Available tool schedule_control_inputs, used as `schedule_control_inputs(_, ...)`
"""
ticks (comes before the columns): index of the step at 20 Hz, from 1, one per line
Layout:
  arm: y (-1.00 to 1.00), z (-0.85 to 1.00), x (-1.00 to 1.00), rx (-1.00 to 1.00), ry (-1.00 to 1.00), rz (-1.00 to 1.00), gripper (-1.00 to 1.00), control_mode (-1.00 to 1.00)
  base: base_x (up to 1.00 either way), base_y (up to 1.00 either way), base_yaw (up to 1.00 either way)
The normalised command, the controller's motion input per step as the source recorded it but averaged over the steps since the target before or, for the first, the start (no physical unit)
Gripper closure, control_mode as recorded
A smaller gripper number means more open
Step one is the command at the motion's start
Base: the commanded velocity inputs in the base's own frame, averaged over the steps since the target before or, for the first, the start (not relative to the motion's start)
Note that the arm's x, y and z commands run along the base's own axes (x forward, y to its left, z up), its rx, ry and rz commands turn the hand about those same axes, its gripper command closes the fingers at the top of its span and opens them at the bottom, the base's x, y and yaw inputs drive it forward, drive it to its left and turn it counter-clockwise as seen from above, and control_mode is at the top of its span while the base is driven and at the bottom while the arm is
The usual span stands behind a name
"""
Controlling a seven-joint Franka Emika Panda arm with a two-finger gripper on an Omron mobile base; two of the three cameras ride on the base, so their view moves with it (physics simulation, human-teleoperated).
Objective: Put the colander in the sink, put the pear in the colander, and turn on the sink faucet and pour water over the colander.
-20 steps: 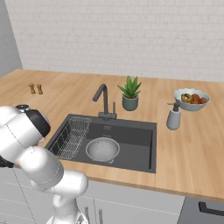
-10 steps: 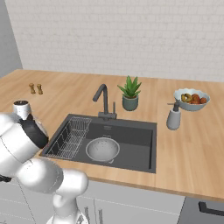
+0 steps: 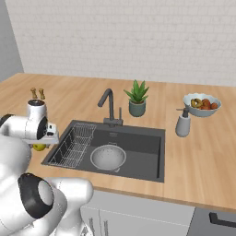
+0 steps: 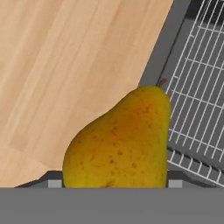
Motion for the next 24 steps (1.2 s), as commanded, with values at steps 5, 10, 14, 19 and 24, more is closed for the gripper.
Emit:
schedule_control_inputs(5,-0.97,0.28,0.21,0.0,0.0,0.0,1.0,-1.0,0.0,0.0,0.0)
schedule_control_inputs(10,-1.0,0.22,0.27,0.0,0.0,0.0,1.0,-1.0,0.0,0.0,0.0)
schedule_control_inputs(14,-0.99,0.19,0.41,0.0,0.0,0.0,1.0,-1.0,0.0,0.0,0.0)
schedule_control_inputs(19,-0.92,0.03,0.35,0.01,0.0,0.0,1.0,-1.0,0.0,0.0,0.0)
schedule_control_inputs(24,-0.82,0.0,0.21,0.04,0.0,0.0,1.0,-1.0,0.0,0.0,0.0)
